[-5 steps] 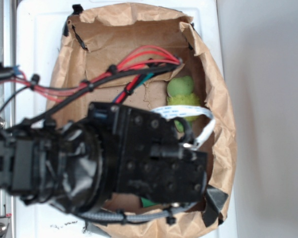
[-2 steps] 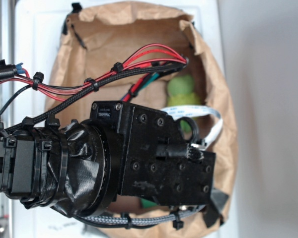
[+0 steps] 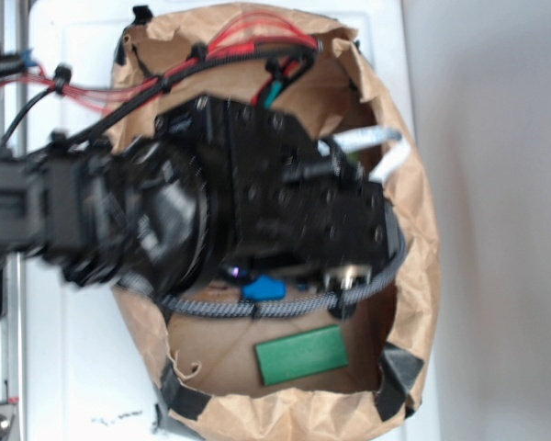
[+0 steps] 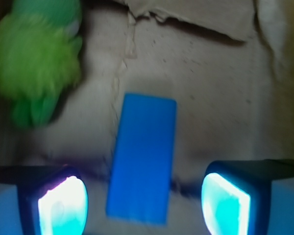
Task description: Grab the blue block.
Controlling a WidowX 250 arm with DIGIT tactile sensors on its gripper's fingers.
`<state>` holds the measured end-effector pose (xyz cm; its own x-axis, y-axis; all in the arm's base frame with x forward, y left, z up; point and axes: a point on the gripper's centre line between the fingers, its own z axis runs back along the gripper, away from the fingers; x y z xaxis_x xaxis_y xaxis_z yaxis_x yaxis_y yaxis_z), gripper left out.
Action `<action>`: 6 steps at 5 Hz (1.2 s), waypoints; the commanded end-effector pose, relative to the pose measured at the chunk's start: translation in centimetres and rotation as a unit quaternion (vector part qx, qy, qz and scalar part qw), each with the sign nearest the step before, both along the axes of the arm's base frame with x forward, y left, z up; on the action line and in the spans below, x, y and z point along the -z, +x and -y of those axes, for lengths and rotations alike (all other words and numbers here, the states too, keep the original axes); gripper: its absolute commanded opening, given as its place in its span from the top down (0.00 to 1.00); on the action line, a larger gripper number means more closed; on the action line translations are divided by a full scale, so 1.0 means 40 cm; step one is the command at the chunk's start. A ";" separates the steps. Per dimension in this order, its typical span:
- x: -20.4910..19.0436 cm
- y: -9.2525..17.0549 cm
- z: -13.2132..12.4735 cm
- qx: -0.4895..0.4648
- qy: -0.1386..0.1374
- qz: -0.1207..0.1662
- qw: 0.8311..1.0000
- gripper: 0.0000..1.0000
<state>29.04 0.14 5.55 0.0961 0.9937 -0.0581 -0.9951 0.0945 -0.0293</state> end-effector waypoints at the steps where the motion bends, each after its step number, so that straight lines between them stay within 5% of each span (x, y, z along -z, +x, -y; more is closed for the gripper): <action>1: -0.043 0.053 -0.033 -0.047 -0.015 0.026 0.998 0.00; 6: 0.026 -0.042 -0.065 0.023 0.064 -0.009 0.998 0.00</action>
<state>27.82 1.68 2.53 0.1484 0.9874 0.0558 -0.9875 0.1449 0.0623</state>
